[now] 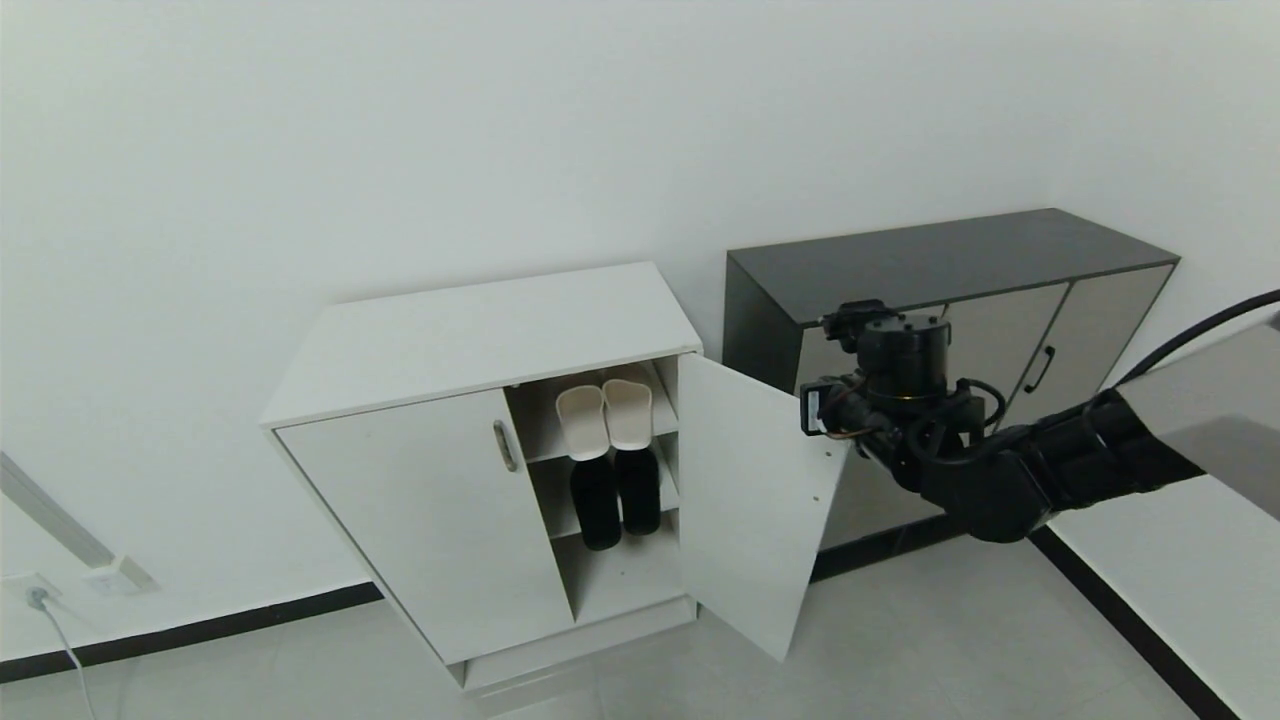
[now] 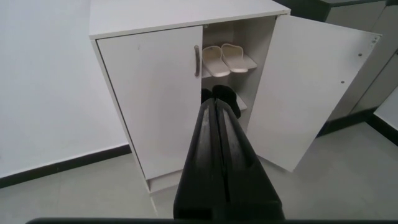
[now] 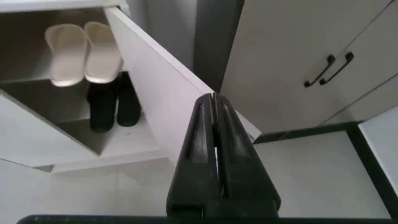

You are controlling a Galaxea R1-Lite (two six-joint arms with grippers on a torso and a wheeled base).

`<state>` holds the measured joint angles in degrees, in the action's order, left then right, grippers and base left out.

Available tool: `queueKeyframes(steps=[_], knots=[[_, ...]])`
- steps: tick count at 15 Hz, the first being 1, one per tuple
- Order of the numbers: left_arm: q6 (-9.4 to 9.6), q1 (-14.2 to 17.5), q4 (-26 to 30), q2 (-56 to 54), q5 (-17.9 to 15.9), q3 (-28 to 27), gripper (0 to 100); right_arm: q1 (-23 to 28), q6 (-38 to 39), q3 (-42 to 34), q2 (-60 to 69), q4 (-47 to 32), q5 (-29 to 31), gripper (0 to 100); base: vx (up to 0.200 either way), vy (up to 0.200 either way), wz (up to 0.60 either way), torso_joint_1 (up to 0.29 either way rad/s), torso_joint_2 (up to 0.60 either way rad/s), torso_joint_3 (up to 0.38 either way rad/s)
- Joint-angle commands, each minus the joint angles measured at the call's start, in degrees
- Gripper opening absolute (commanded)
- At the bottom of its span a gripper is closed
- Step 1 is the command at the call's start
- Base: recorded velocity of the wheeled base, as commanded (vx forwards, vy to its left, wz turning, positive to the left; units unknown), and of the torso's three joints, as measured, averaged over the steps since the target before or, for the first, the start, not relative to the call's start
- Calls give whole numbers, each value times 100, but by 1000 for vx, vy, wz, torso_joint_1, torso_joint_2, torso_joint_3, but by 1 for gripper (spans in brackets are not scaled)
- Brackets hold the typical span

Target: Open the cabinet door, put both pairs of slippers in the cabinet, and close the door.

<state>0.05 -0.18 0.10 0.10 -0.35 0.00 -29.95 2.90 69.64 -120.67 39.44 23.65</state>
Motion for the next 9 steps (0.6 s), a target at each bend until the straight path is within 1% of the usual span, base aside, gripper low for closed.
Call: queueKeyframes(steps=[1, 4, 7, 9], knots=[[-5, 1, -1, 8, 0, 0, 0, 218, 0, 383, -562, -24, -53, 0, 0, 0, 0, 0, 0, 0], [-5, 1, -1, 8, 0, 0, 0, 438, 17, 972, -1019, -208, -150, 0, 0, 0, 0, 0, 0, 0], [-5, 1, -1, 8, 0, 0, 0, 569, 44, 1236, -1274, -358, -247, 0, 0, 0, 0, 0, 0, 0], [-5, 1, -1, 8, 0, -9, 0, 622, 44, 1271, -1389, -358, -282, 0, 0, 0, 0, 0, 0, 0]])
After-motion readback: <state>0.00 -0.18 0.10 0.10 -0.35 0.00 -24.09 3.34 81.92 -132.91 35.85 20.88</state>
